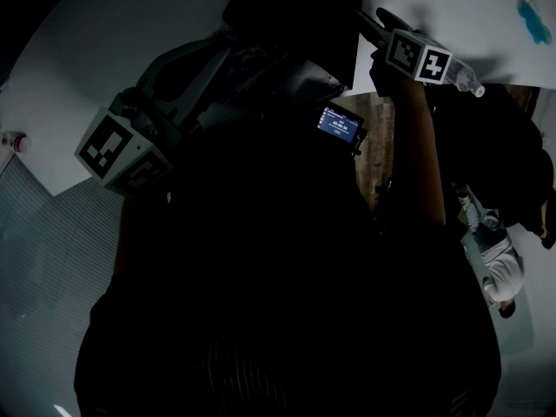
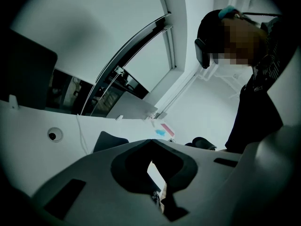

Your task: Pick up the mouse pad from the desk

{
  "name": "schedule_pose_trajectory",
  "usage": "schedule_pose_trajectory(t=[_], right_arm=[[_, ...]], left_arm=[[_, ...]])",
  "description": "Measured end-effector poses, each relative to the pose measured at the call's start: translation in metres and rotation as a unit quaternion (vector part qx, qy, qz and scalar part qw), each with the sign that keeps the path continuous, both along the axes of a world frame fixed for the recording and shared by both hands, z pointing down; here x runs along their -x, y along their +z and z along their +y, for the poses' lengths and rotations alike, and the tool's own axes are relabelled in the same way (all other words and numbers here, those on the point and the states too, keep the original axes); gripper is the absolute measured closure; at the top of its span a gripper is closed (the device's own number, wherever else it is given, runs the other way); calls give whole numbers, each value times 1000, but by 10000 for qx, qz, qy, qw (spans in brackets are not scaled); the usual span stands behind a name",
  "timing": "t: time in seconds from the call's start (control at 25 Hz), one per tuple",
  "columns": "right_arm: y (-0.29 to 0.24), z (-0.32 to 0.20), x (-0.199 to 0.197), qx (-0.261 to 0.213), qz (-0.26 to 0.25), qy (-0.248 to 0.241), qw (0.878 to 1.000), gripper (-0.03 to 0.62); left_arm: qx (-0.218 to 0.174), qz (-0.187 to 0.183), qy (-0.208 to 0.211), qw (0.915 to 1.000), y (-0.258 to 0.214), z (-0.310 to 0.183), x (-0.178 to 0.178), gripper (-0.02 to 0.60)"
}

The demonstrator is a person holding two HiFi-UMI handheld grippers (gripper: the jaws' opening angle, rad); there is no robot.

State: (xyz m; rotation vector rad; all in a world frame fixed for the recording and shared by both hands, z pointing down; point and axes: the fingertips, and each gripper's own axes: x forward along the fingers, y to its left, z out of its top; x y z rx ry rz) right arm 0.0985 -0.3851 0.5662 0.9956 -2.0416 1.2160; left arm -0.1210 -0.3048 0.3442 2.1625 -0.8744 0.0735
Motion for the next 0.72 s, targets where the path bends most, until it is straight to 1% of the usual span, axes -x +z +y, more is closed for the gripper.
schedule_pose_trajectory(t=[0.12,0.72], right_arm=[[11,3,-1,44,163,-57,9998,287],[44,17,-4,217,589,-194,9978,276]], left_arm=[[22,-28,-11,10000,1,1,1,574],[75,-102,-22,9999,4,2,3,575]])
